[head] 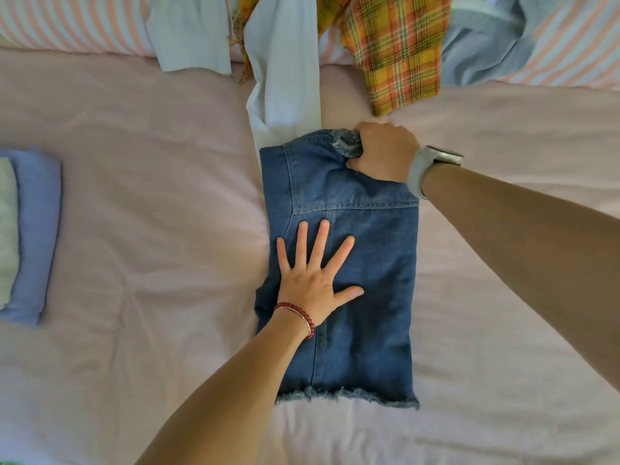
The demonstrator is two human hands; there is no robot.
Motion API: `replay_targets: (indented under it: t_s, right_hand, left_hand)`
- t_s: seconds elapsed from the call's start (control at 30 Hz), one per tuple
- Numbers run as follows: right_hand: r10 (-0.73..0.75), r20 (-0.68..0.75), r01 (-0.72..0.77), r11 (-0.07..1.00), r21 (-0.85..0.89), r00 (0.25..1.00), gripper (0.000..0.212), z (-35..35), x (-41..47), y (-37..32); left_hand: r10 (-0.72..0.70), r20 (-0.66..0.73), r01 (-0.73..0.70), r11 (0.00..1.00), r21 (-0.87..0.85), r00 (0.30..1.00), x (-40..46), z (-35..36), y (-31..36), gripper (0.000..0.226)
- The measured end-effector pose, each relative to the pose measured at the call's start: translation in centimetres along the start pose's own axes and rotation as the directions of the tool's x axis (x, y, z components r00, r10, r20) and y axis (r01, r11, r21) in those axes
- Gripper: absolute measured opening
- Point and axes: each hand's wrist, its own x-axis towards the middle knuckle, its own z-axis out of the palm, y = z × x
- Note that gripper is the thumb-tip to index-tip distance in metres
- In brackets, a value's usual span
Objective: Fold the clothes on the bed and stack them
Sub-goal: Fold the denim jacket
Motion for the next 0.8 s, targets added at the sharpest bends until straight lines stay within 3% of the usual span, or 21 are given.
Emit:
replay_targets:
  t_s: [0.1,0.2,0.27,0.3,0.33,0.4,0.47,0.5,0.57,0.6,0.67,0.73,0.8]
  right_hand:
    - [-0.133,-0.028,0.136,0.974,0.183,0.991,0.029,-2.0,-3.7,-0.4]
    - [-0.267,-0.035,0.269,0.956,0.113,0.963,0.036,-2.5,-9.2,-0.8]
    - [-0.392,-0.104,0.399,0.916,0.053,0.914,0.038,-1.6,-13.2,-1.2]
    - [-0.449,-0.110,0.454,0.890,0.031,0.887,0.042,-0.9,-15.0,-1.3]
    - [-0.502,-0.096,0.505,0.863,0.006,0.859,0.049,-0.2,-16.6,-1.4]
    - [-0.582,-0.014,0.578,0.811,-0.094,0.813,0.065,1.7,-19.4,-2.0]
    - [-0.589,0.159,0.607,0.785,-0.120,0.793,0.071,3.4,-22.1,-3.1]
    - [-0.576,0.236,0.613,0.780,-0.129,0.782,0.069,4.6,-23.5,-3.6]
    - [-0.554,0.323,0.618,0.774,-0.139,0.767,0.066,6.8,-25.5,-4.2]
    - [-0.521,0.356,0.593,0.795,-0.129,0.776,0.066,7.8,-26.1,-4.3]
    - [-0.476,0.374,0.545,0.833,-0.099,0.796,0.066,9.6,-26.5,-4.2]
    - [-0.462,0.338,0.518,0.850,-0.096,0.820,0.066,10.5,-26.8,-4.4]
    - [-0.467,0.315,0.525,0.841,-0.130,0.826,0.065,10.8,-26.9,-4.2]
  left_hand:
    - [0.006,0.015,-0.006,1.000,0.002,1.000,-0.1,-0.3,0.0,0.083]
    - [0.045,0.011,-0.044,0.998,-0.033,0.999,-0.2,-1.4,-0.2,0.079]
    - [0.120,-0.092,-0.136,0.970,-0.203,0.989,-1.4,-2.8,-1.2,0.060]
    - [0.084,-0.167,-0.140,0.923,-0.358,0.982,-2.5,-3.9,-2.0,0.046]
    - [-0.035,-0.213,-0.080,0.856,-0.510,0.976,-3.8,-5.0,-3.0,0.035]
    - [-0.361,-0.146,0.150,0.674,-0.724,0.921,-6.6,-7.1,-5.3,0.025]
    - [-0.593,0.013,0.352,0.461,-0.815,0.805,-8.8,-8.5,-7.2,0.014]
    - [-0.635,0.055,0.406,0.422,-0.811,0.771,-9.6,-9.1,-7.8,0.017]
    - [-0.625,-0.001,0.388,0.486,-0.783,0.780,-10.2,-10.6,-7.8,0.022]
    - [-0.547,-0.097,0.319,0.613,-0.723,0.831,-10.2,-11.3,-7.3,0.026]
    - [-0.215,-0.242,0.071,0.868,-0.491,0.946,-10.3,-11.6,-5.4,0.034]
    - [0.059,-0.232,-0.124,0.953,-0.275,0.971,-10.7,-10.4,-2.9,0.040]
    - [0.162,-0.142,-0.178,0.979,-0.104,0.977,-11.5,-8.4,-0.9,0.053]
